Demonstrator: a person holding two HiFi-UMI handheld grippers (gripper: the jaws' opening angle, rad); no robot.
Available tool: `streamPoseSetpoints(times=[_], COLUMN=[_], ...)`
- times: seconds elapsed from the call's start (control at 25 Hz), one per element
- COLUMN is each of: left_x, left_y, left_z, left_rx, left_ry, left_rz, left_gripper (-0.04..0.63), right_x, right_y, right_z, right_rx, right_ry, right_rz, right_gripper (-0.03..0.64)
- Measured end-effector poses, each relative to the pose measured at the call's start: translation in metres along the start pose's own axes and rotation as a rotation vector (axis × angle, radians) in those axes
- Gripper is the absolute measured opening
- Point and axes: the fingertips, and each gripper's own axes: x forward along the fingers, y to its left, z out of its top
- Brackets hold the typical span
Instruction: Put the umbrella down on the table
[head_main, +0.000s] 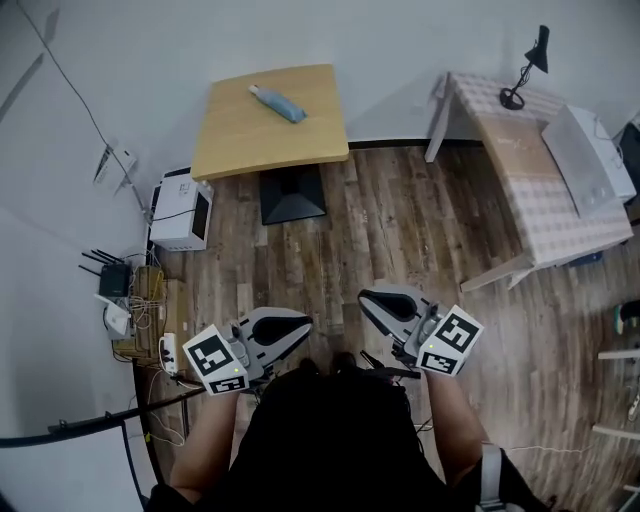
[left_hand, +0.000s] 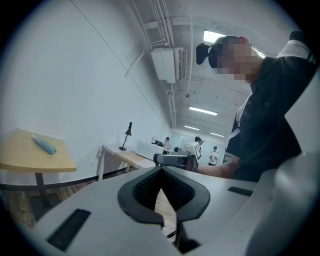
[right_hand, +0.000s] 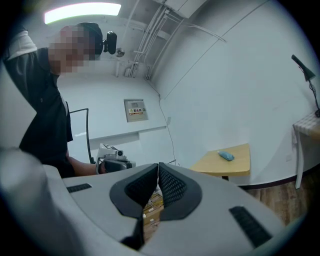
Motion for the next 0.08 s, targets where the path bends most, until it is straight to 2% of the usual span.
streamPoseSetpoints(times=[0.08], left_x=[0.0140], left_y=[-0.0057], left_z=[-0.0072], left_rx=[-0.001], left_ry=[0.011], left_rz=[-0.006], left_gripper=[0.012], right_x=[-0.0113], right_y=[-0.0065], right_z=[-0.0049], right_rx=[0.013], right_ry=[-0.008], right_rz=[0.002], right_gripper=[0.020])
